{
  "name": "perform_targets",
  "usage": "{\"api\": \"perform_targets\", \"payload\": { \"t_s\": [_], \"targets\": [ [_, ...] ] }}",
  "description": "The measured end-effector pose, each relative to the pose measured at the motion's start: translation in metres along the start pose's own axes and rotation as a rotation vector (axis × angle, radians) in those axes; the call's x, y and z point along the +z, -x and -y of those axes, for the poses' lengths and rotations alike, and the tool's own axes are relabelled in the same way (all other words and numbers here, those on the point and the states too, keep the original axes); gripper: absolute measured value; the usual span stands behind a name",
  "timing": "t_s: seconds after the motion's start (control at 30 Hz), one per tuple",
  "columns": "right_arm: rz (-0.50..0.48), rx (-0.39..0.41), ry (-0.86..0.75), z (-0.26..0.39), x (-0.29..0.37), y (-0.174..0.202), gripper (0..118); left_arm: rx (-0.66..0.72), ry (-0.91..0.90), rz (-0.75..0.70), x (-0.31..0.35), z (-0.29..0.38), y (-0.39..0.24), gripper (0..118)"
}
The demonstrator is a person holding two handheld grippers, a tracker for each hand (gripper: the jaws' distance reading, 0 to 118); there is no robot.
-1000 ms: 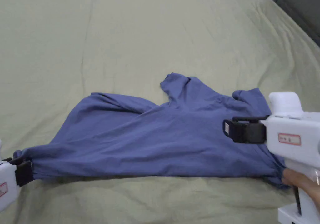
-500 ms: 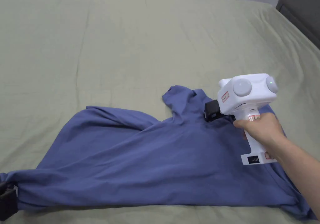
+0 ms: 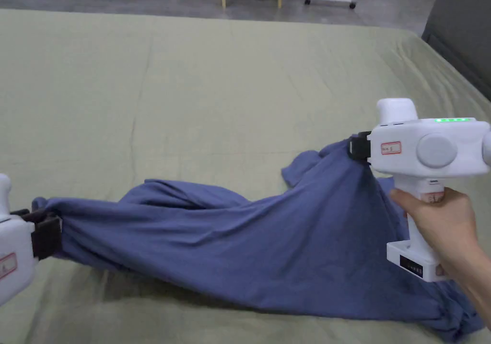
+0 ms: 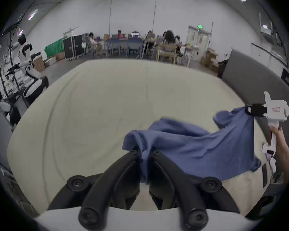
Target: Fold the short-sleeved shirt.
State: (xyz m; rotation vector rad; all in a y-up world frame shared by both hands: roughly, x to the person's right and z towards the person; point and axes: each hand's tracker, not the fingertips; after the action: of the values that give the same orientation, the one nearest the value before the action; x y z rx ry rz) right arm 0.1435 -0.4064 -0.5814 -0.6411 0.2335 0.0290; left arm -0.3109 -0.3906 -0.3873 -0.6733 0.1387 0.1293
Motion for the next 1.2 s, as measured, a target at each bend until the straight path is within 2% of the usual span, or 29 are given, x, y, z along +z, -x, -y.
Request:
{"api": "perform_targets", "payload": {
  "t_s": [0.17, 0.3, 0.43, 0.53, 0.63, 0.7, 0.77, 0.87, 0.97, 1.1, 1.2],
  "targets": [
    [0.000, -0.071, -0.247, -0.082, 0.105, -0.021, 5, -0.058, -0.186, 0.048, 0.036, -0.095, -0.027, 7],
    [0.061, -0.067, -0.376, -0.159, 0.165, -0.043, 5, -0.086, -0.300, 0.065, 0.060, -0.186, -0.040, 7],
    [0.084, -0.112, -0.501, -0.241, 0.211, -0.055, 5, -0.096, -0.384, 0.044, 0.079, -0.282, -0.048, 6],
    [0.138, -0.109, -0.567, -0.300, 0.234, -0.059, 5, -0.124, -0.442, -0.028, 0.092, -0.342, -0.054, 7],
    [0.173, -0.107, -0.605, -0.345, 0.244, -0.058, 5, -0.177, -0.527, -0.162, 0.102, -0.383, -0.059, 7],
    [0.179, -0.107, -0.624, -0.361, 0.248, -0.054, 5, -0.213, -0.563, -0.202, 0.107, -0.399, -0.066, 7],
    [0.196, -0.085, -0.662, -0.364, 0.242, -0.043, 5, -0.218, -0.581, -0.210, 0.105, -0.406, -0.068, 7],
    [0.225, -0.056, -0.659, -0.363, 0.223, -0.031, 5, -0.290, -0.625, -0.299, 0.078, -0.413, -0.073, 7],
    [0.210, -0.052, -0.648, -0.341, 0.191, -0.029, 5, -0.337, -0.587, -0.352, 0.037, -0.397, -0.074, 7],
    [0.206, -0.035, -0.528, -0.291, 0.129, -0.035, 5, -0.254, -0.441, -0.260, -0.033, -0.355, -0.057, 6],
    [0.177, -0.076, -0.421, -0.235, 0.075, -0.050, 5, -0.158, -0.339, -0.206, -0.083, -0.303, -0.047, 7]
  ]
}}
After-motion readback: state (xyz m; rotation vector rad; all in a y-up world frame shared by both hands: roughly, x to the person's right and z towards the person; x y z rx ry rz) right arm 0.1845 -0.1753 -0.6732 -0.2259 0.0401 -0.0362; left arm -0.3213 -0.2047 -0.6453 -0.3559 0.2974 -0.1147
